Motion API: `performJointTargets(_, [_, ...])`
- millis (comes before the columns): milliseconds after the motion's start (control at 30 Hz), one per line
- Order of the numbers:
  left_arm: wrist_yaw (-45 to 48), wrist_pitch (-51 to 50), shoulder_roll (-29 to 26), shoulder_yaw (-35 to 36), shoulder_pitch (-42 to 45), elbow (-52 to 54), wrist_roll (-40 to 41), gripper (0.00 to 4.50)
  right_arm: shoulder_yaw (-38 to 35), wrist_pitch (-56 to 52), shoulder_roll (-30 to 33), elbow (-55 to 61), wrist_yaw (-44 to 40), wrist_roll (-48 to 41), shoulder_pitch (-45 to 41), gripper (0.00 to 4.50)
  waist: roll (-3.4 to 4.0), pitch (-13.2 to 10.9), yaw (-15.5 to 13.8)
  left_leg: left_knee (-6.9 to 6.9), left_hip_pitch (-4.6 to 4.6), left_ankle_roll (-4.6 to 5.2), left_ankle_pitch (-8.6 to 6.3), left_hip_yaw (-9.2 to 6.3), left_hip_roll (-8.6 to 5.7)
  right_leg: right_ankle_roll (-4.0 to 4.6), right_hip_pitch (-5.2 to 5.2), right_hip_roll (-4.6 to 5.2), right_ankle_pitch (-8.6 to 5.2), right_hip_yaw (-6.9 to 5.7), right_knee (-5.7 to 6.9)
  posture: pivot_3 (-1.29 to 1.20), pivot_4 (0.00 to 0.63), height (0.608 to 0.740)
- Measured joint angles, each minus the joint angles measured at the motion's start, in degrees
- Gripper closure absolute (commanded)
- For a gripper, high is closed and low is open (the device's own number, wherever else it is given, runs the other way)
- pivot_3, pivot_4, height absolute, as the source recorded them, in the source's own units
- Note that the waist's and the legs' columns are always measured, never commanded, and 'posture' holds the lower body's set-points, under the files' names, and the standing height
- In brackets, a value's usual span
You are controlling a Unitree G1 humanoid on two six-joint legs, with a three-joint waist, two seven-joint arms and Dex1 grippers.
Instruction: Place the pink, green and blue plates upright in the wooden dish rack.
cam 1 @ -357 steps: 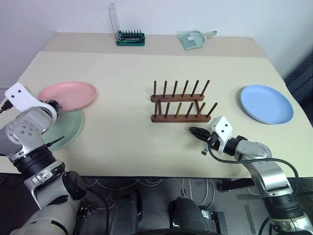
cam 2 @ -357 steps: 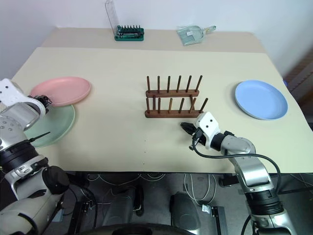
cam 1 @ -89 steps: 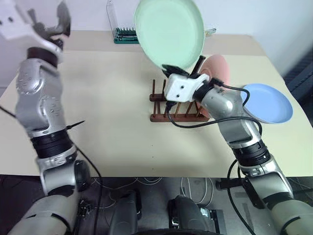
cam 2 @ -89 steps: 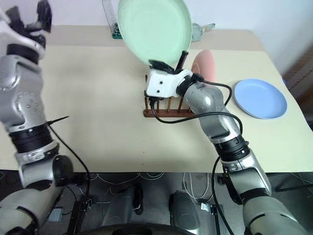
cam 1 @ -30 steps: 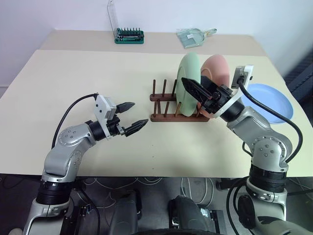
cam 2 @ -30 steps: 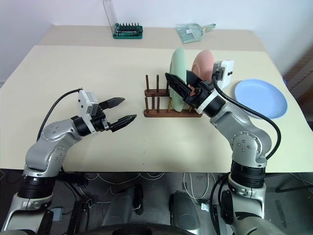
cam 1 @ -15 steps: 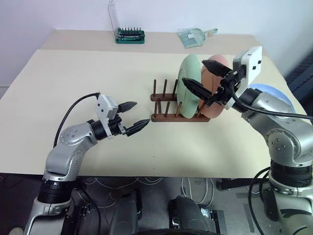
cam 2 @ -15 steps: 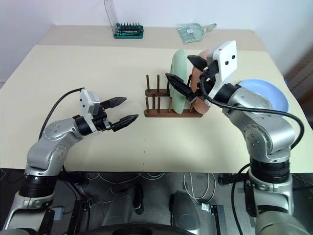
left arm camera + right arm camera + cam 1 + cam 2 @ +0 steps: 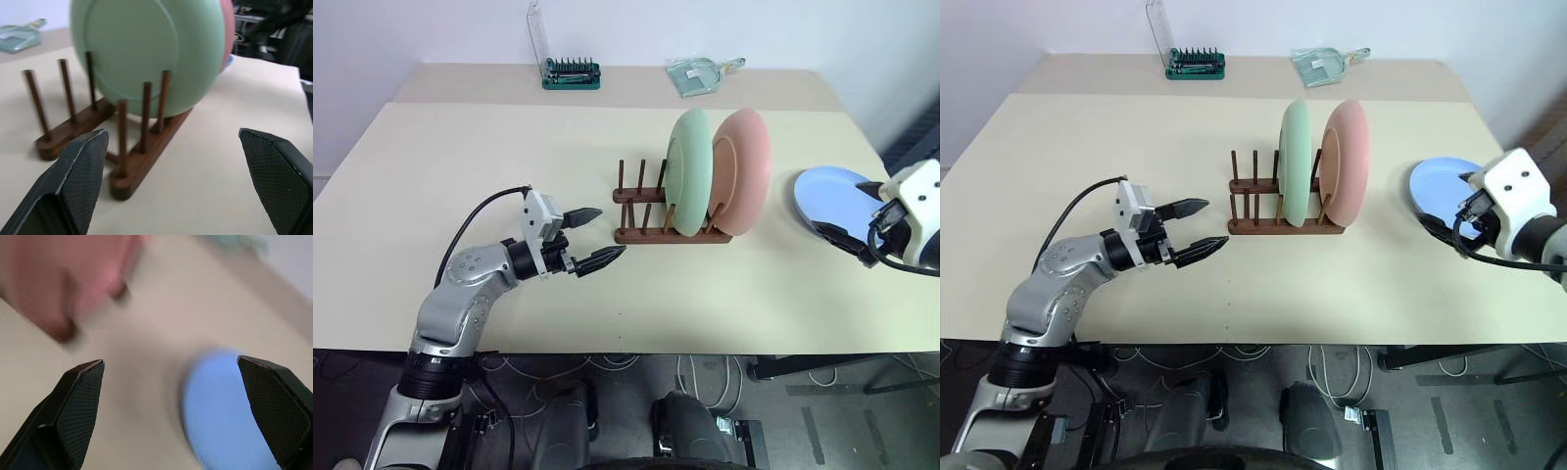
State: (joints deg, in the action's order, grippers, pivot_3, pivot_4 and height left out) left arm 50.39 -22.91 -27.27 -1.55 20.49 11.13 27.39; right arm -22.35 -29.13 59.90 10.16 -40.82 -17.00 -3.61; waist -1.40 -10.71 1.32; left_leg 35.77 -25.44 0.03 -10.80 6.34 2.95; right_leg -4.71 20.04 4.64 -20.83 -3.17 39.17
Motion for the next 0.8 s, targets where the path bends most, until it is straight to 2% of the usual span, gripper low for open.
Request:
performJointTargets(67, [0.38, 0.62, 0.33, -0.04, 0.53, -0.32, -0.28, 0.1, 4.42, 4.31, -0.28, -5.68, 1.28, 4.71, -0.66, 0.06, 0.02, 0.01, -0.02, -0.02, 0.01, -0.08, 0.05, 0.0, 0.0, 0.0, -0.01, -0.01, 0.0, 0.0, 0.0, 0.0, 0.15, 0.732])
performJointTargets(167, [0.71, 0.96, 0.51, -0.16, 0.56, -1.1, -0.6, 0.1, 11.89, 11.2, -2.71, -17.39, 4.17, 11.77, -6.03, 0.06, 0.07, -0.02, -0.11, 0.01, 0.0, -0.12, 0.07, 0.06, -0.01, -0.01, 0.02, -0.01, -0.01, 0.04, -0.01, 0.0, 0.15, 0.732])
performJointTargets(333, [0.81, 1.02, 0.59, -0.37, 0.47, -1.35, -0.68, 0.1, 18.42, 20.95, -6.41, -33.57, 6.92, 18.12, -15.34, 0.06, 0.24, -0.1, -0.38, 0.1, -0.02, -0.13, 0.08, 0.08, -0.03, -0.03, -0.02, -0.05, -0.02, 0.03, -0.01, 0.0, 0.15, 0.732])
performJointTargets(433, [0.67, 1.03, 0.54, -0.38, -0.1, -0.8, -0.67, 0.1, 20.19, 25.54, -7.11, -42.87, 9.05, 21.14, -20.51, 0.84, 0.24, -0.09, -0.38, 0.14, -0.01, -0.13, 0.08, 0.07, -0.01, -0.03, -0.07, -0.04, -0.02, 0.03, -0.01, 0.0, 0.15, 0.732])
performJointTargets(567, [0.11, 1.03, 0.49, -0.21, -1.09, 0.37, -0.65, 0.1, 21.76, 29.83, -8.01, -48.81, 10.21, 22.87, -22.77, 2.89, 0.24, -0.09, -0.48, 0.18, 0.0, -0.13, 0.08, 0.07, -0.01, -0.03, -0.12, 0.0, -0.02, 0.02, -0.03, 0.0, 0.15, 0.732])
performJointTargets(667, [-0.48, 0.94, 0.38, 0.22, -2.12, 0.99, -0.63, 0.1, 21.77, 30.66, -8.87, -49.2, 10.28, 23.0, -22.4, 4.46, 0.24, -0.09, -0.49, 0.18, 0.01, -0.13, 0.08, 0.05, -0.01, -0.04, -0.14, 0.0, -0.02, 0.02, -0.04, 0.0, 0.15, 0.732])
performJointTargets(800, [-0.66, 0.91, 0.36, 0.23, -2.2, 1.13, -0.57, 0.1, 21.69, 30.64, -9.06, -44.96, 13.8, 24.94, -19.8, 4.49, 0.25, -0.09, -0.52, 0.18, 0.0, -0.13, 0.08, 0.04, -0.01, -0.04, -0.15, 0.02, -0.02, 0.01, -0.04, 0.0, 0.15, 0.732])
